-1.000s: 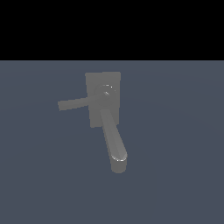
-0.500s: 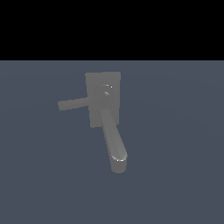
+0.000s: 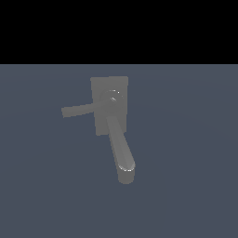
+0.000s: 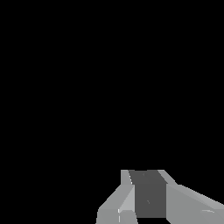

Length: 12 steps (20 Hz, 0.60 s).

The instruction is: Turn on the faucet by rotating a designated handle.

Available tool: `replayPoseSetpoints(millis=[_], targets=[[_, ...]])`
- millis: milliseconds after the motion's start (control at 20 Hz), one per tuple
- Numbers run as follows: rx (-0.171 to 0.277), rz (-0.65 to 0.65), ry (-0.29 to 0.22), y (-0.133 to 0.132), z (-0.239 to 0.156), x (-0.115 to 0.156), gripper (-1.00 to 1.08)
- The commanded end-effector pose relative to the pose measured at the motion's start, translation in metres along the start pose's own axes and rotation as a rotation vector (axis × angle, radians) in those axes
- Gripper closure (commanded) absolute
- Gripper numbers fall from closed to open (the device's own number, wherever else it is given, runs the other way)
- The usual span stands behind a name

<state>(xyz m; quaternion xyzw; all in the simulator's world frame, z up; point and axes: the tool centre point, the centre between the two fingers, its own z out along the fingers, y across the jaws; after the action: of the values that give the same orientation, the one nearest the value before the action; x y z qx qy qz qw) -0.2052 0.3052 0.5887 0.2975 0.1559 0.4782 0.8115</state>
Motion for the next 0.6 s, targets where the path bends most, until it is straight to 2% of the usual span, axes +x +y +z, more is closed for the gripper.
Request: replayPoseSetpoints(millis=[0, 300, 550], targets=[[-0.036, -0.050, 0.094, -0.017, -0.020, 0.020, 1.08], [-0.091, -0.184, 0.315, -0.072, -0.070, 0.058, 1.08], [-0.104, -0.310, 0.496, -0.132, -0.113, 0.075, 1.08]])
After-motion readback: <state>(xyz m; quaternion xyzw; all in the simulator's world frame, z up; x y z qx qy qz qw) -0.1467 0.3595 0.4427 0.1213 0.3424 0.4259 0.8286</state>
